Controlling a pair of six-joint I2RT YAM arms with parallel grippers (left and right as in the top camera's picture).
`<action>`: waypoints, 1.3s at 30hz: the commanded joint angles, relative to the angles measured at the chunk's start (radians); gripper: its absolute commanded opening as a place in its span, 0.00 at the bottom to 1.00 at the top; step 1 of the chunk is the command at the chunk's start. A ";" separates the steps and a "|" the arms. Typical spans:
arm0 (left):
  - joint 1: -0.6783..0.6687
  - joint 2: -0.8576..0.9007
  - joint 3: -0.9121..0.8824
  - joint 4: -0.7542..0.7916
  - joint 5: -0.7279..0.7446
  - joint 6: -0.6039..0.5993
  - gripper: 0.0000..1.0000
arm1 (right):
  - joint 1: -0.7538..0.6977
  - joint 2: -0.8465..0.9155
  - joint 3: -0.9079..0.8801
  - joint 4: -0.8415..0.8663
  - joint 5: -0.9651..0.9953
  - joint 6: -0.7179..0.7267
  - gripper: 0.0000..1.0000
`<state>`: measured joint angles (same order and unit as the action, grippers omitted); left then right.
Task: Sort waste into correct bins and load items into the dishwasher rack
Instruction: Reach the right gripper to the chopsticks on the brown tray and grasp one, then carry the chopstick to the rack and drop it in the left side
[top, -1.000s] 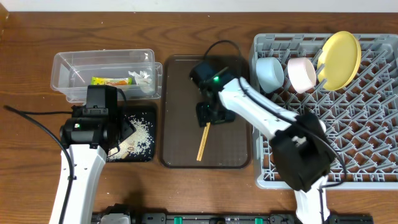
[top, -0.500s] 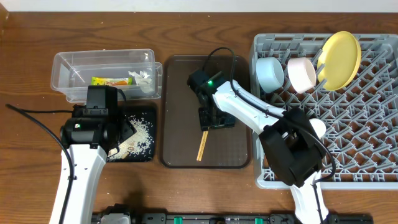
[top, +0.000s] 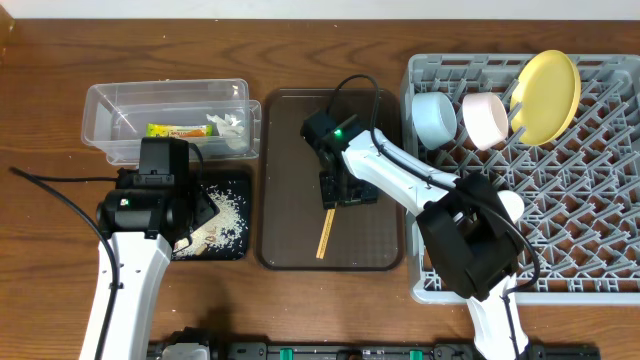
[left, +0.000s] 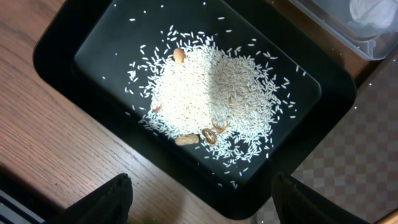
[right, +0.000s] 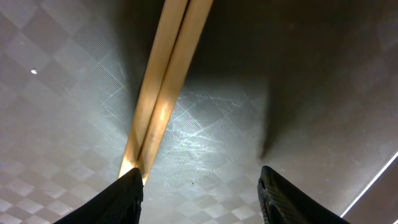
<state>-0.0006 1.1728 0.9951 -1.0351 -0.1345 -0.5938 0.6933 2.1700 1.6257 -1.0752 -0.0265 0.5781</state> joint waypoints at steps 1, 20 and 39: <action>0.005 -0.011 -0.009 -0.004 -0.008 0.017 0.74 | 0.007 0.010 -0.023 0.016 0.000 0.020 0.58; 0.005 -0.011 -0.009 -0.003 -0.009 0.017 0.74 | -0.021 0.007 -0.089 0.032 -0.009 0.035 0.09; 0.005 -0.011 -0.009 -0.003 -0.008 0.017 0.75 | -0.173 -0.309 -0.021 -0.114 -0.040 -0.277 0.01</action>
<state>-0.0006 1.1721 0.9943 -1.0359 -0.1341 -0.5938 0.5552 1.9648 1.5719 -1.1625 -0.0597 0.4133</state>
